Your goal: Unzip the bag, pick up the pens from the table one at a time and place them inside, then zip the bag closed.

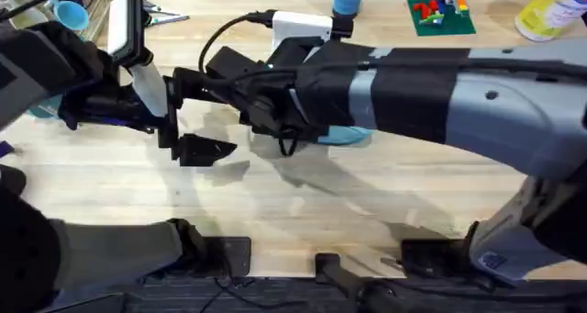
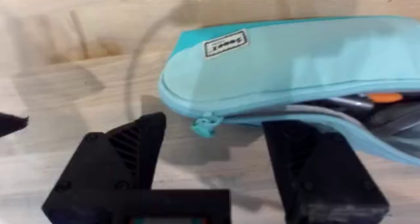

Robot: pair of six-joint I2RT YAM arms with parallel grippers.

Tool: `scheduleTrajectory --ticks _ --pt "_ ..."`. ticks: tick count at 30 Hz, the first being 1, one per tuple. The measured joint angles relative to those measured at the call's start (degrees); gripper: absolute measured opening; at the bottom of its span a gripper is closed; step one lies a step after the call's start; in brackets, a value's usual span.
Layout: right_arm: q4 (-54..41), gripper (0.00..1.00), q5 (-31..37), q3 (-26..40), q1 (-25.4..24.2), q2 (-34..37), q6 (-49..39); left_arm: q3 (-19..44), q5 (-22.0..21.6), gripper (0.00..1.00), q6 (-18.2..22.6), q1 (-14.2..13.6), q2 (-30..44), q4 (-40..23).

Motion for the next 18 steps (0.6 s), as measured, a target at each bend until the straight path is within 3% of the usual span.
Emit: scheduleTrajectory --ticks 9,18 --pt "-0.02 0.771 2.67 0.04 0.07 0.00 0.22 0.00 0.00 0.993 0.00 0.00 0.00 0.00" --pt "-0.06 0.754 3.66 1.48 0.04 -0.97 0.21 0.00 0.00 0.993 0.00 0.00 0.00 0.00"
